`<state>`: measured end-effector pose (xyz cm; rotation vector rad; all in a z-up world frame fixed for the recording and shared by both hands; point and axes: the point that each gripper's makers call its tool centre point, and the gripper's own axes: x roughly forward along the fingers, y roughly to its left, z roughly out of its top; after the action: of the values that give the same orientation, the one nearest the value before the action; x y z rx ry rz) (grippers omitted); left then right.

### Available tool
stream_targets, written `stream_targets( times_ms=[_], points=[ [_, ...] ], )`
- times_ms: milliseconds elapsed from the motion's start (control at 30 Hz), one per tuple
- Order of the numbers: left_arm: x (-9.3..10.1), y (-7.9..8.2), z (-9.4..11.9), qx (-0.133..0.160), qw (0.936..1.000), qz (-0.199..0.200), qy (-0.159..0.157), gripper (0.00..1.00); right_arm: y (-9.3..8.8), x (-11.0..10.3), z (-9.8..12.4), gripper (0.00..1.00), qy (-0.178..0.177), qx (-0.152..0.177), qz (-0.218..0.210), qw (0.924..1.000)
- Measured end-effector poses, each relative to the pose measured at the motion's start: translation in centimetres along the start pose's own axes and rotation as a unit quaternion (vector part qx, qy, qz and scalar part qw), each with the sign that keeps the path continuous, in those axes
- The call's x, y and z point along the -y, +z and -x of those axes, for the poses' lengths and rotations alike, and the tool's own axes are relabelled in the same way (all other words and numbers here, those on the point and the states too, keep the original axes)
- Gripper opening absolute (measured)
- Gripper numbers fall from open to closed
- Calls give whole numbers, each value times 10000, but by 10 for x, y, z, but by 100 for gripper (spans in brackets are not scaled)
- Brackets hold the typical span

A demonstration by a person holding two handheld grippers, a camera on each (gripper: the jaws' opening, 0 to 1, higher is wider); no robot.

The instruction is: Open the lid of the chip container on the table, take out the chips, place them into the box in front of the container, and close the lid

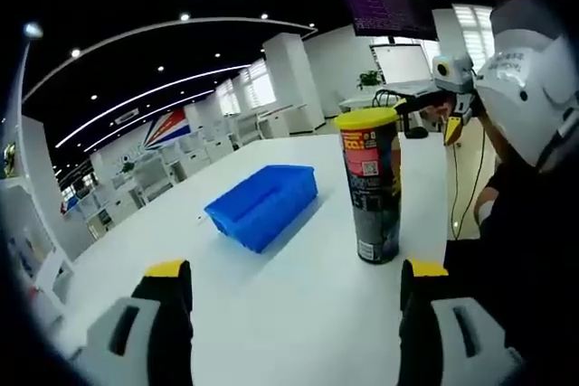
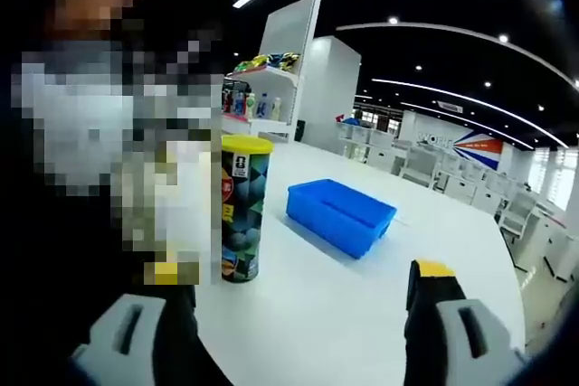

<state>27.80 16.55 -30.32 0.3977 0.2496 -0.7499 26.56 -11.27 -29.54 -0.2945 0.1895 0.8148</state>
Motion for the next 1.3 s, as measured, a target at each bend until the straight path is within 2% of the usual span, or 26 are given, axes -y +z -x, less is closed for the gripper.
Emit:
stream_targets(
  times_ms=[167,467,600,700,800,967,1100,1167,1233,1267,1300],
  points=[
    [0,7,2,242,9997,-47,-36,96,1,3,1,91,-63,9,25,10000],
    [3,10,1,404,9991,-85,-126,96,3,6,4,90,-126,29,37,9999],
    [3,17,0,767,9968,-75,-202,96,4,8,5,90,-160,43,44,9999],
    [5,23,1,1133,9922,260,-457,96,3,7,5,90,-166,25,54,9998],
    [11,26,3,1446,9860,341,-762,96,3,7,5,89,-167,16,71,9998],
    [14,20,-2,1613,9824,215,-913,96,5,6,6,89,-156,31,92,9998],
    [11,15,-6,1694,9782,556,-1069,90,5,5,7,89,-150,17,109,9998],
    [16,19,-7,1919,9705,644,-1309,90,5,5,7,89,-150,10,121,9998],
    [26,20,-10,2075,9636,486,-1611,90,5,4,8,89,-149,3,132,9998],
    [33,21,-13,2178,9578,442,-1823,90,6,4,8,89,-147,10,141,9998],
    [37,18,-15,2141,9559,472,-1956,90,6,4,8,89,-143,16,144,9998]
  ],
)
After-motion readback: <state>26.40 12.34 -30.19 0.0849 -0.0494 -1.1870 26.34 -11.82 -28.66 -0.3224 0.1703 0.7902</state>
